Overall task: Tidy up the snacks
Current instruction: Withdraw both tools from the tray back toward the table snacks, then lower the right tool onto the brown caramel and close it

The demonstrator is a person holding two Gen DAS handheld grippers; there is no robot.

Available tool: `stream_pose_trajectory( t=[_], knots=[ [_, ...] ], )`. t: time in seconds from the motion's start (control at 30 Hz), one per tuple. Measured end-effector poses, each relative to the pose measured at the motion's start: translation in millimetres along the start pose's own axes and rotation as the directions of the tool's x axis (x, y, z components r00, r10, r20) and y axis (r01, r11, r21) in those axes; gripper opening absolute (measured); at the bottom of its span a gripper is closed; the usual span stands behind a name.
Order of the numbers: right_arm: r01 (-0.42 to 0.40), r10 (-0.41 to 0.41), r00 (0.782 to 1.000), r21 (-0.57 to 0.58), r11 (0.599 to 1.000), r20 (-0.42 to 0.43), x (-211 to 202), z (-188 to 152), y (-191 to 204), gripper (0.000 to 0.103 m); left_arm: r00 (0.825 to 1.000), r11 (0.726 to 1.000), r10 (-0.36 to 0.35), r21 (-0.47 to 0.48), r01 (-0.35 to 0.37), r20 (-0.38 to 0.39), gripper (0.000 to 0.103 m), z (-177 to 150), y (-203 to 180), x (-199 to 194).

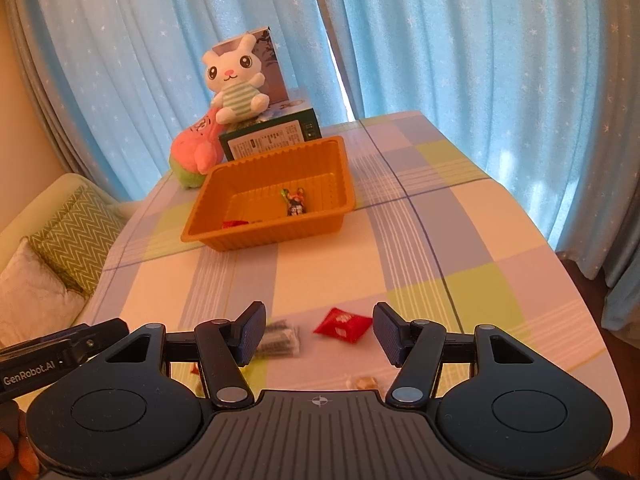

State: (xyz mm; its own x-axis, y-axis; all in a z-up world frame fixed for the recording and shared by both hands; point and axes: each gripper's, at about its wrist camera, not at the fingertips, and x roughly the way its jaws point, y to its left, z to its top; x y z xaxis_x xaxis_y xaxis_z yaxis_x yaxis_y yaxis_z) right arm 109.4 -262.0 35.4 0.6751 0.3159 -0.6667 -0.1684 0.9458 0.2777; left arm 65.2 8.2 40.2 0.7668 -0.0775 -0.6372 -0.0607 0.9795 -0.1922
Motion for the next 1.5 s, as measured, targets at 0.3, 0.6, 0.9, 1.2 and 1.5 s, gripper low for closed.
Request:
stream_pose_trajectory(
  t=[0.3,0.6,0.9,1.2,1.5],
  knots=[
    [0.035,-0.034,0.999,0.034,0.999,-0.033,-5.9,-40.7,-18.0,0.06,0.999,0.999,0.035,0.024,-0.034,-0.032,0.069,-34.6,5.5,-5.9],
    [0.061,-0.058,0.994,0.033,0.998,-0.093,10.6,-70.3,-27.0,0.059,0.996,0.999,0.038,0.022,-0.036,-0.086,0.07,-54.8,12.7,10.1],
    [0.089,-0.09,0.991,-0.017,0.996,-0.098,41.2,-74.8,-30.3,0.059,0.993,0.999,0.031,0.019,-0.029,-0.112,0.07,-58.3,13.1,30.4],
    [0.118,-0.146,0.982,-0.214,0.97,-0.12,92.1,-81.9,-32.2,0.059,0.988,0.999,0.032,0.009,-0.031,-0.149,0.07,-59.3,18.0,53.6],
    [0.095,-0.128,0.988,-0.325,0.941,-0.082,117.9,-77.2,-33.3,0.059,0.984,1.0,0.023,-0.001,-0.023,-0.177,0.07,-58.6,19.1,74.9]
  ],
)
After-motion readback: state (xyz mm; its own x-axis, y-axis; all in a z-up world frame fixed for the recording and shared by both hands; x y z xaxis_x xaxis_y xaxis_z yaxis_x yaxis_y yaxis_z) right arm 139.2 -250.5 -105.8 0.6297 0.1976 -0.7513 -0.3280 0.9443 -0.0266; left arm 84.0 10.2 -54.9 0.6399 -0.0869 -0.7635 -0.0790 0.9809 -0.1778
